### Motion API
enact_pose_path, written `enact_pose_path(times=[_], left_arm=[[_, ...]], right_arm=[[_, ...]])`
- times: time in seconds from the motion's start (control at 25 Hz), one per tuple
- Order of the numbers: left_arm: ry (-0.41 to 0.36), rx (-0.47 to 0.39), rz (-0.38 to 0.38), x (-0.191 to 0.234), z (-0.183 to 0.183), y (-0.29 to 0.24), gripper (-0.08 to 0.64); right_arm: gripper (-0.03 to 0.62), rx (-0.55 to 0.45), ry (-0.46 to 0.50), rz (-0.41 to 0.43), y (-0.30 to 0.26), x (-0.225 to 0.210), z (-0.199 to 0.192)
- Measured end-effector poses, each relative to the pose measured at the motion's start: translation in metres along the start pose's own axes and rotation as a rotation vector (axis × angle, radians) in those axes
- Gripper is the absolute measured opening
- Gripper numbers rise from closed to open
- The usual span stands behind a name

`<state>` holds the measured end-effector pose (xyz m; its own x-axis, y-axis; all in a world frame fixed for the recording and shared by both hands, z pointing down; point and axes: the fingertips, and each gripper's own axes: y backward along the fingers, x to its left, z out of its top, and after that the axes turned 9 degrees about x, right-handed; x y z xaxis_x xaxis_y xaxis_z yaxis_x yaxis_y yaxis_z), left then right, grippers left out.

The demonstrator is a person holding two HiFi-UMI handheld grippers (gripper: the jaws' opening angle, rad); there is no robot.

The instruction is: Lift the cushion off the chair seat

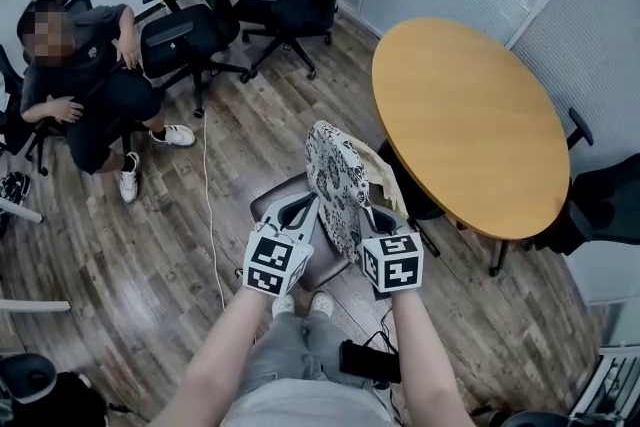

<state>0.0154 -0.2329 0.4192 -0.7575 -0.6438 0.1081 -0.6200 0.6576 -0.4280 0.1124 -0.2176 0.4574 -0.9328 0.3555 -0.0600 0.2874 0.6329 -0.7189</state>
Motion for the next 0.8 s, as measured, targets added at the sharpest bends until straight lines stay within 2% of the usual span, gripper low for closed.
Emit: enact_pose_path(times=[0.2,0.48,0.8], left_arm=[[-0.020,-0.021,0.007,-0.002,0.013,0.011,-0.003],[0.019,-0.068,0.048,0.001,0.039,0.031,-0.003],[0.012,-0.134,0.071,0.008,0.065,0.052,-0.003]], right_arm=[[0.037,-0.033,0.002,0.015,0.017,0.008,0.015],[0.037,-0.094,0.003,0.029,0.039,0.016,0.034],[0.037,-0.171,-0.006,-0.016,0.054,0.029,0.049]])
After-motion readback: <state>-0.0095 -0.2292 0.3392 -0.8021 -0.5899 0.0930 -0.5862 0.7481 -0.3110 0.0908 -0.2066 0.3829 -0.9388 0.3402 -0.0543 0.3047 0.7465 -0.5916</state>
